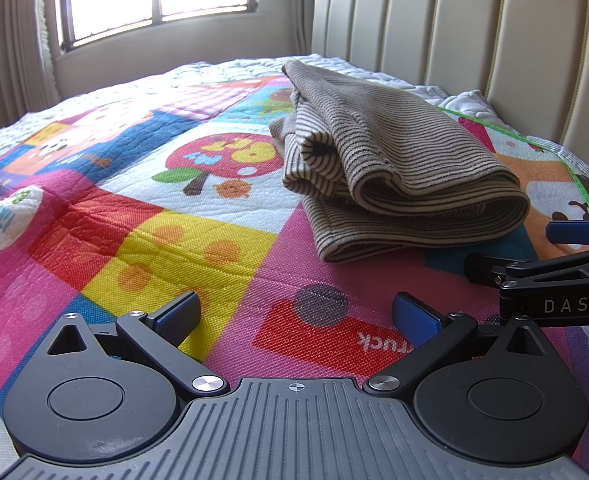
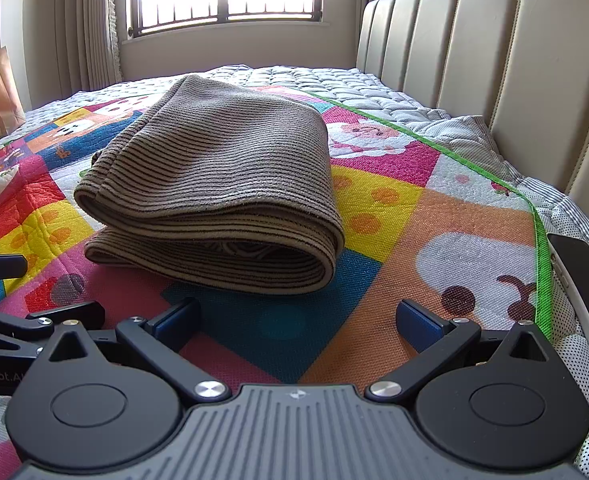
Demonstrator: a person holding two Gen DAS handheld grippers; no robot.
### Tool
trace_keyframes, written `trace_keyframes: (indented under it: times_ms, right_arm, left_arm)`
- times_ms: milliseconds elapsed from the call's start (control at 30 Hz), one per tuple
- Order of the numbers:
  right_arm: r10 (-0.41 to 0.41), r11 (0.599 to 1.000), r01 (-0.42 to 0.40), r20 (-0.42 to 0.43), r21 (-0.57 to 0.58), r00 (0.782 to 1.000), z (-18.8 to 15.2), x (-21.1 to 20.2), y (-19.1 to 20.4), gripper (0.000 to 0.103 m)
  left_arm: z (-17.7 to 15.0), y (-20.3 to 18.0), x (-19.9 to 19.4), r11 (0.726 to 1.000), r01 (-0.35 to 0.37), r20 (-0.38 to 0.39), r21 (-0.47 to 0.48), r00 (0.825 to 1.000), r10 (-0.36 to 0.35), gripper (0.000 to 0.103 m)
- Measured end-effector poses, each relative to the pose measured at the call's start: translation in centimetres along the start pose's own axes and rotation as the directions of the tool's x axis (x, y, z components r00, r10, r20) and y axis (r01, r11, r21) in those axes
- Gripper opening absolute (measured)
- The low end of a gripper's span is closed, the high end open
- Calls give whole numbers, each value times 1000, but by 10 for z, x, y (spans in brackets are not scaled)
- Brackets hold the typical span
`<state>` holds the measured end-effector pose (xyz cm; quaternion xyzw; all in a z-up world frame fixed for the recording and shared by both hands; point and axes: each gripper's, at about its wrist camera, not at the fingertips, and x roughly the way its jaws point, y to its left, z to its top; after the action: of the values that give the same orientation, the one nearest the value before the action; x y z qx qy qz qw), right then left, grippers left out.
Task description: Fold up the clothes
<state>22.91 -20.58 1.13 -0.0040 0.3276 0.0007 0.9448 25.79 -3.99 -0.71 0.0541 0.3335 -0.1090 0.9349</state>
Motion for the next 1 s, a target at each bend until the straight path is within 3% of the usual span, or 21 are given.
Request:
trace_keyframes:
  times_ms: [1000]
  right_arm:
    - [-1,1000,1,1,0,1000,0,0,0,103]
  left_arm:
    - [2,1,3,1000,10,-9,3,1000,-10,103]
